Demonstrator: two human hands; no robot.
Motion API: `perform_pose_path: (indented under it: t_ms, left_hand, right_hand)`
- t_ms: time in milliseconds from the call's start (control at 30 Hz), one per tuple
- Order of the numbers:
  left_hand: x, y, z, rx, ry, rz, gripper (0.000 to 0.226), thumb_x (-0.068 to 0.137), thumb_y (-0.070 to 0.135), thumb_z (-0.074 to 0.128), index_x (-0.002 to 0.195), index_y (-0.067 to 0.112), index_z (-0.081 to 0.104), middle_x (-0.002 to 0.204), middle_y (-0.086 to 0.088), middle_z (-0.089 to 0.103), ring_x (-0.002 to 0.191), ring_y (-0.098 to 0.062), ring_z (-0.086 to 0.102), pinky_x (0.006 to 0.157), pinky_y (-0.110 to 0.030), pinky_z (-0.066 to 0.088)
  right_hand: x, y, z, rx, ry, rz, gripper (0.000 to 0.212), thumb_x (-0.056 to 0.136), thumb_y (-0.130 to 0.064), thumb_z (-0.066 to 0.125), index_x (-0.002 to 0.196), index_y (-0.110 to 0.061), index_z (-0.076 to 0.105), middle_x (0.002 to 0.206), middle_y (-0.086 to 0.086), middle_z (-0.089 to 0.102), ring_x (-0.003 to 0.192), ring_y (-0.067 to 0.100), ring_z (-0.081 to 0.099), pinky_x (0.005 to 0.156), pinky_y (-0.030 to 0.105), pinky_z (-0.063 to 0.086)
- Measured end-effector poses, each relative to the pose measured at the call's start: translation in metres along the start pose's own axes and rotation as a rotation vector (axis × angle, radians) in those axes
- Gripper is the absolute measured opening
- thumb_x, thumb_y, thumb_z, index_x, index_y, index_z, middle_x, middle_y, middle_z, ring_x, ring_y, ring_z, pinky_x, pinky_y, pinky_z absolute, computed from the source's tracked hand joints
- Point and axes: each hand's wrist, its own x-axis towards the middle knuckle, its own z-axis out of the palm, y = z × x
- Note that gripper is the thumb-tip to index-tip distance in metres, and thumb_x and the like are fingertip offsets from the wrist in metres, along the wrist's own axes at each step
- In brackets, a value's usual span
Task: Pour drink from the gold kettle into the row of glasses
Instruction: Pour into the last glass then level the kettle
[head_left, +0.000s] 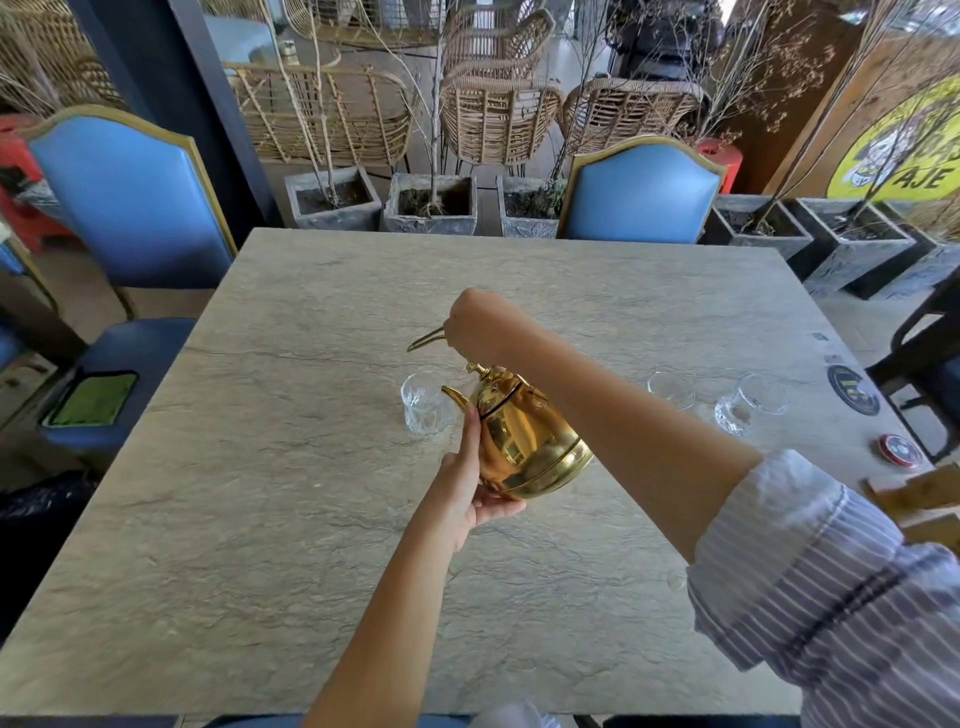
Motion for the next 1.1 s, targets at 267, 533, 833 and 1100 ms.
perform_pose_path:
  t_ms: [267, 533, 833, 1100]
  left_hand:
    - [-0.004, 0.001, 0.002, 0.003, -0.02, 0.013, 0.074, 0.063, 0.083, 0.044, 0.104, 0.024, 0.065, 0.112, -0.011, 0.073, 0.095, -0.024, 0.074, 0.069, -0.037, 0.067]
    - [-0.011, 0.003, 0.007, 0.016, -0.042, 0.022, 0.076, 0.064, 0.082, 0.043, 0.104, 0.021, 0.067, 0.108, -0.012, 0.074, 0.096, -0.026, 0.074, 0.068, -0.036, 0.067]
    - [-0.014, 0.004, 0.009, 0.045, -0.053, 0.049, 0.075, 0.065, 0.081, 0.043, 0.104, 0.021, 0.067, 0.109, -0.012, 0.075, 0.097, -0.028, 0.075, 0.071, -0.038, 0.067]
    - [-0.011, 0.002, 0.007, 0.062, -0.03, 0.046, 0.074, 0.067, 0.08, 0.045, 0.102, 0.02, 0.067, 0.105, -0.012, 0.076, 0.096, -0.027, 0.076, 0.073, -0.04, 0.067]
  right_hand:
    - [-0.009, -0.004, -0.005, 0.102, 0.051, 0.018, 0.029, 0.094, -0.009, 0.039, 0.107, -0.001, 0.064, 0.065, 0.002, 0.04, 0.054, 0.014, 0.034, 0.049, 0.022, 0.03]
    - [-0.013, -0.002, -0.01, 0.051, 0.056, -0.02, 0.03, 0.096, -0.01, 0.039, 0.108, 0.0, 0.064, 0.064, 0.002, 0.037, 0.056, 0.015, 0.035, 0.051, 0.023, 0.03]
    - [-0.02, 0.005, -0.012, 0.077, 0.11, -0.017, 0.031, 0.097, -0.01, 0.037, 0.109, 0.001, 0.062, 0.067, 0.003, 0.04, 0.081, 0.027, 0.046, 0.073, 0.033, 0.037]
    - [-0.02, 0.01, -0.009, 0.071, 0.119, -0.017, 0.019, 0.095, -0.013, 0.038, 0.083, -0.005, 0.051, 0.085, 0.012, 0.053, 0.078, 0.028, 0.048, 0.068, 0.033, 0.039]
